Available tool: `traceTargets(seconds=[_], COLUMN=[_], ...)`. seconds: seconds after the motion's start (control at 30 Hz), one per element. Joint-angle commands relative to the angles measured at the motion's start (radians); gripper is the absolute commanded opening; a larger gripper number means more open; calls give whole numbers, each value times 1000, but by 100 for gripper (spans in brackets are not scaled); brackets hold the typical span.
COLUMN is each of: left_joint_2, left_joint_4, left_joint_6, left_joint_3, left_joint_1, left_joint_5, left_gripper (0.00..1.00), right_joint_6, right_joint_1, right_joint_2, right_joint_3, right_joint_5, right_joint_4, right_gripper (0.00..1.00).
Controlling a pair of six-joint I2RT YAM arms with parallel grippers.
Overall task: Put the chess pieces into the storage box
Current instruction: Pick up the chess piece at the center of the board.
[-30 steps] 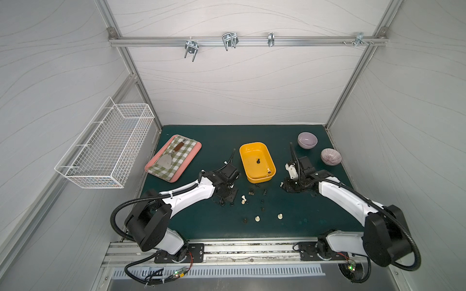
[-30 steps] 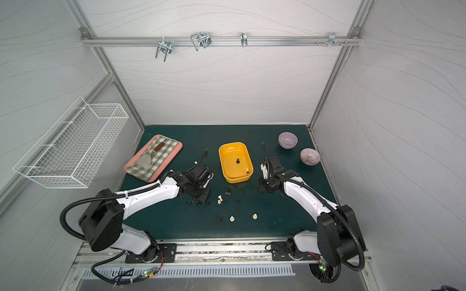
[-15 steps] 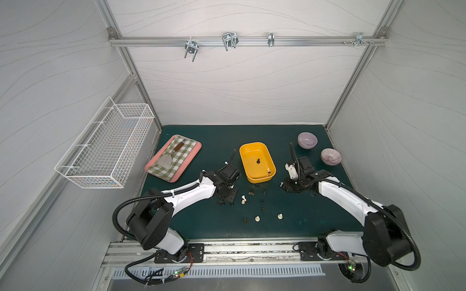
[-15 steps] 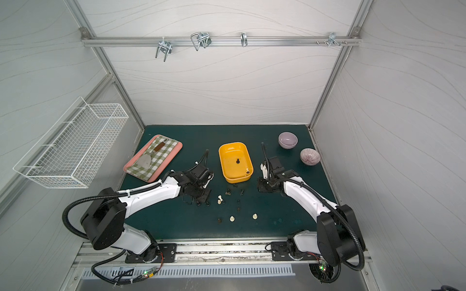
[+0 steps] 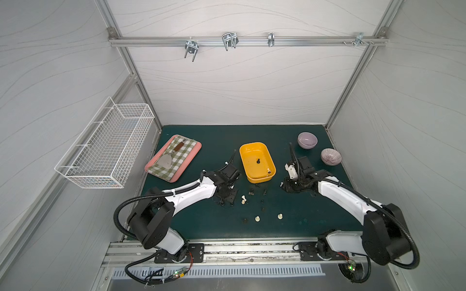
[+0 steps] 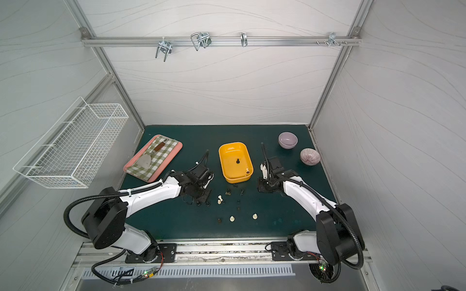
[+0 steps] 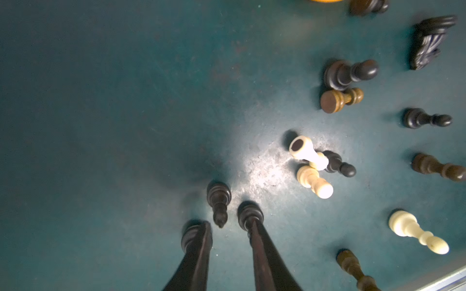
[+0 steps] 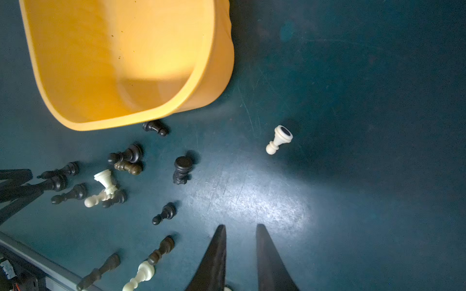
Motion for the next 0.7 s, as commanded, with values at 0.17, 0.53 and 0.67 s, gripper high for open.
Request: traceTargets(seconds=[0.17,0.53,0.67], left_joint_2=[20,40,51], left_joint_4=[21,28,30], left_joint_6=[-6,0,2], left_joint_3=[35,36,36], left_joint_1=[-4,-5,-4], left_joint_5=[-16,-21,-27], left_gripper=[28,27,25], right_joint_6=[13,20,17], right_joint_1=[-7,-7,-7], right_joint_2=[-22,-19,-17], right_joint_3=[-12,-21,-21], right_joint_5=[-11,-12,-12], right_joint_4=[7,16,15], right_gripper=[24,24,24])
